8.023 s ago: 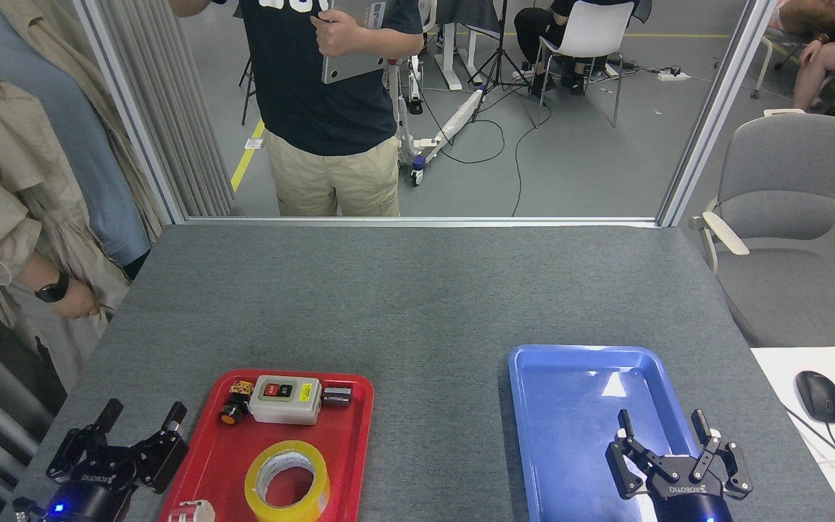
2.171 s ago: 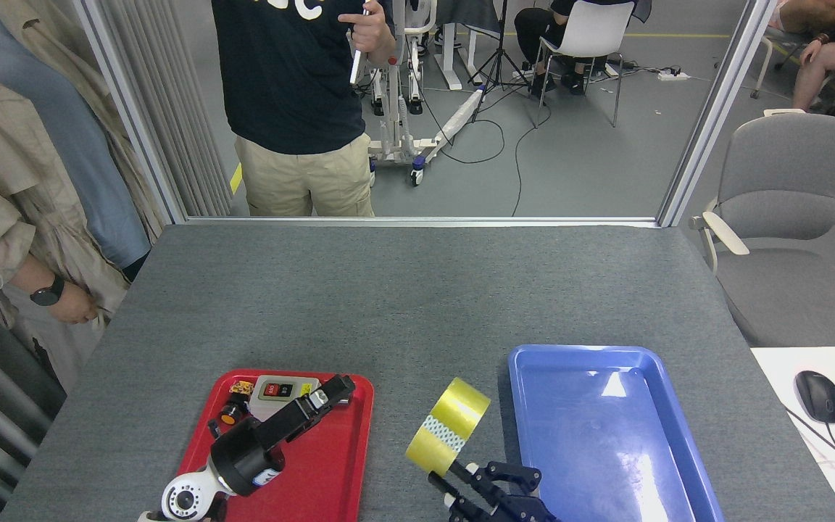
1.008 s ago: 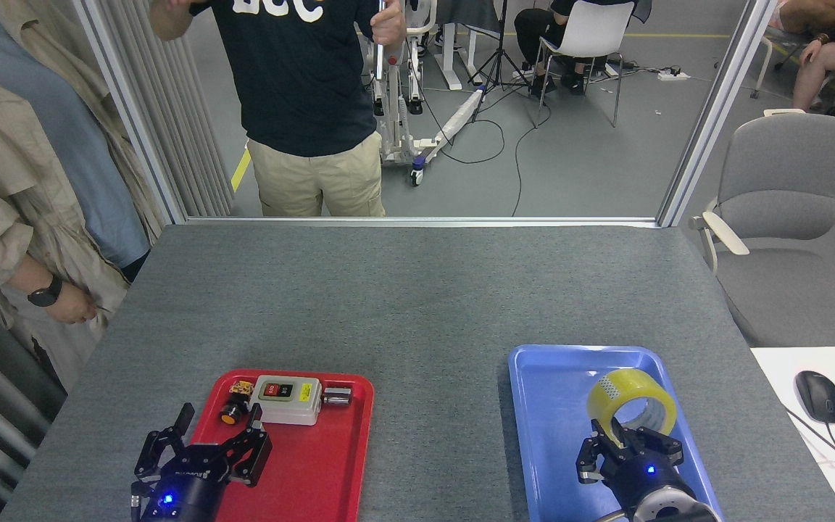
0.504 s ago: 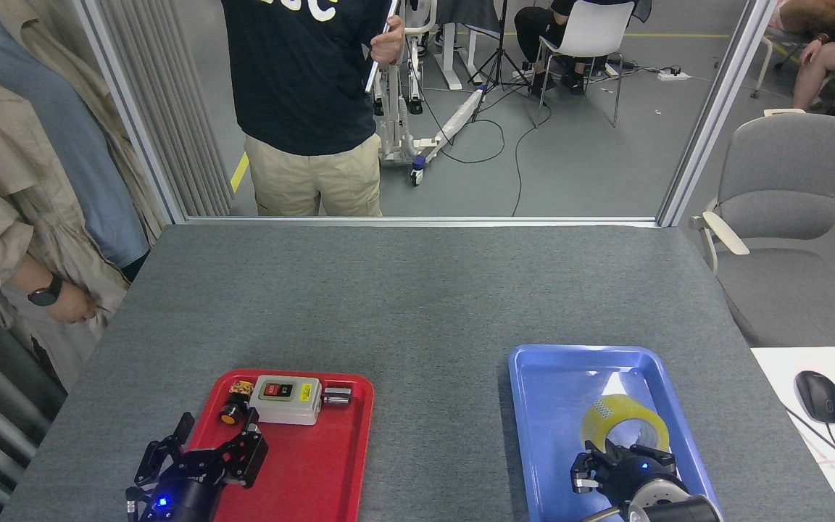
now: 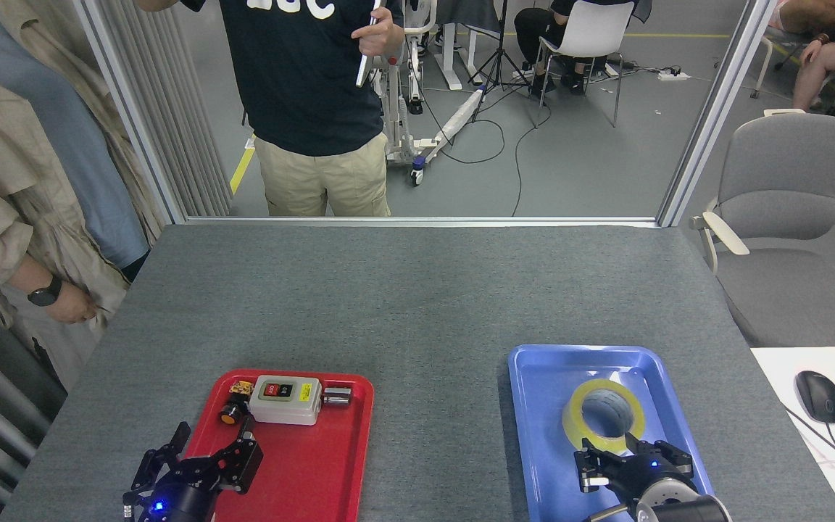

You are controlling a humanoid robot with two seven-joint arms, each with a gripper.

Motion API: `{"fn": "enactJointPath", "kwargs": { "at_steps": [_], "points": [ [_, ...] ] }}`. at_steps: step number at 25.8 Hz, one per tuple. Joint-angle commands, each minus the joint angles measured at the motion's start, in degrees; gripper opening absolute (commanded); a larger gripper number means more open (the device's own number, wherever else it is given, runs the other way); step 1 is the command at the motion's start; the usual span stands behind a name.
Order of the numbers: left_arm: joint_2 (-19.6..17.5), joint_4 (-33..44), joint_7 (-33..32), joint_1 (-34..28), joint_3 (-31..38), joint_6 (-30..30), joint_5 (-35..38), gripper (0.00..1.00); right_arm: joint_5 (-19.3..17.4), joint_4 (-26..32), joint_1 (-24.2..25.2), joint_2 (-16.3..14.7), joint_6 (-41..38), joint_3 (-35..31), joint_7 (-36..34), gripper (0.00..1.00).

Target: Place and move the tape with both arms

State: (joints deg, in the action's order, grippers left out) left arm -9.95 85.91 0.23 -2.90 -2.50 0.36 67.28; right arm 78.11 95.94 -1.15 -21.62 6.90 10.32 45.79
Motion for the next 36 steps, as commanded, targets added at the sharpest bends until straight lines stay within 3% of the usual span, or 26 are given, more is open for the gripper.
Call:
{"fn": "enactJointPath", "kwargs": {
  "at_steps": [1,6,10,14,18,22,36],
  "points": [
    [-0.2,-0.3,0.0,0.1,0.0,-0.5,0.0,1.0,0.0,0.0,0.1,0.0,0.0,-0.1,-1.2,0.86],
    [-0.3,-0.3,0.0,0.1,0.0,-2.0,-0.2,1.0,0.0,0.4,0.4,-0.3,-0.2,-1.9,-8.2,0.93],
    [-0.5,-0.1,0.0,0.1,0.0,-2.4,-0.2,1.0,-0.1,0.2,2.5,0.3,-1.0,-5.2,-24.3,0.97],
    [-1.0,-0.1,1.0,0.0,0.0,-3.4,-0.4,1.0,0.0,-0.6,5.9,3.3,-3.7,-9.0,-41.4,0.99],
    [-1.6,0.3,6.4,0.0,0.0,-4.8,-0.3,1.0,0.0,-1.4,8.4,5.5,-4.2,-9.9,-51.6,0.99],
    [-1.4,0.7,16.6,-0.1,0.0,-5.2,-0.3,1.0,0.1,-1.5,9.2,6.1,-4.2,-9.9,-52.1,0.99],
    [-1.6,3.2,15.6,1.1,0.2,-7.8,-0.4,1.0,-0.1,-1.8,9.7,6.9,-4.1,-10.2,-52.2,0.99]
  ]
}}
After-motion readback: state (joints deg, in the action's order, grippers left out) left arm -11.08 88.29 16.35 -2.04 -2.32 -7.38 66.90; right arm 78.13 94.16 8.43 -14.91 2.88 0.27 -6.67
